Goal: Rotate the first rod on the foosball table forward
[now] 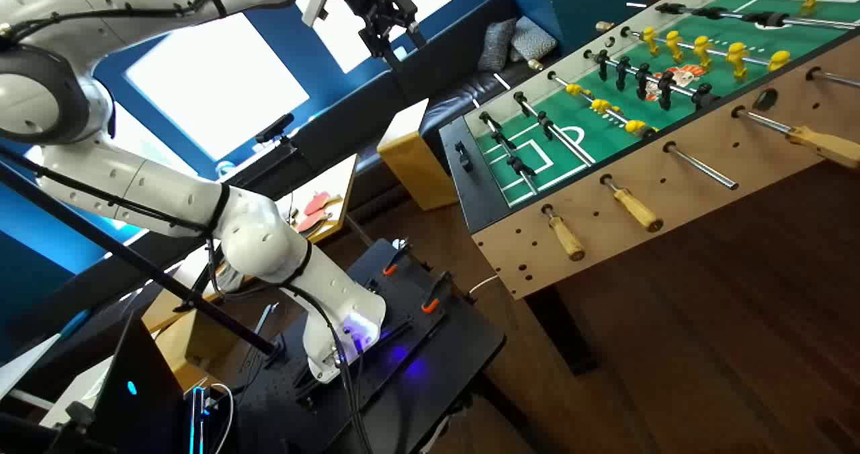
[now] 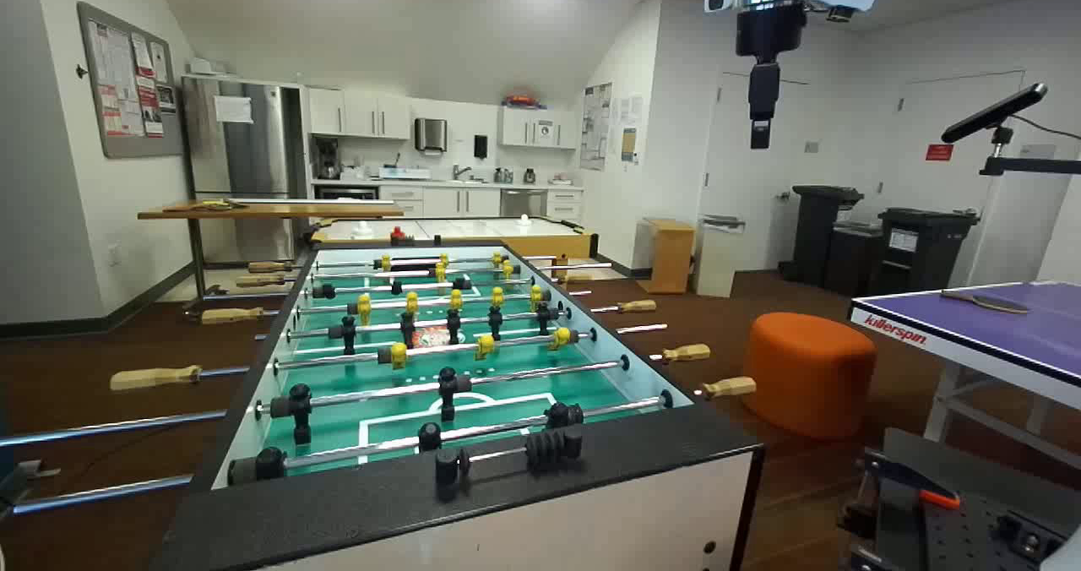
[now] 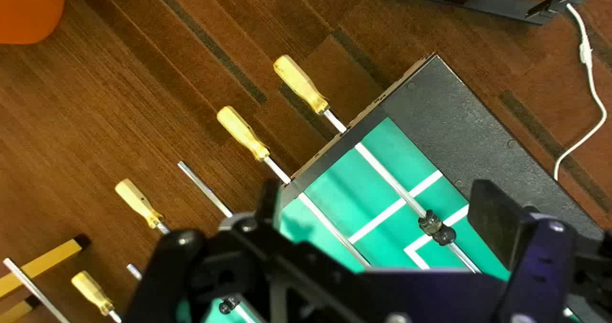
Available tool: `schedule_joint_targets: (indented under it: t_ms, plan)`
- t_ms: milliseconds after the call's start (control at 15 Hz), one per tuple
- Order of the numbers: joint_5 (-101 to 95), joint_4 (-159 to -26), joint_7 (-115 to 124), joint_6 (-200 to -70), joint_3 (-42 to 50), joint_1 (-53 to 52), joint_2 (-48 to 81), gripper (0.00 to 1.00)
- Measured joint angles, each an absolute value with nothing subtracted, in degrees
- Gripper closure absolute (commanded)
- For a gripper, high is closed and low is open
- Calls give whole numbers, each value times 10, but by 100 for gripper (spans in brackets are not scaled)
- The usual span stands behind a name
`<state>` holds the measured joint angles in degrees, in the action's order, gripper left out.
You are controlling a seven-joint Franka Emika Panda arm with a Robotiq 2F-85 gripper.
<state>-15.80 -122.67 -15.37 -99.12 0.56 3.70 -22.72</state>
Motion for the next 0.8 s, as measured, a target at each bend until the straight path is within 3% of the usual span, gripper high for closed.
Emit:
schedule_joint_targets:
  t_ms: [800]
  plan:
    - [-158, -1226, -150, -991, 12, 36, -225, 0]
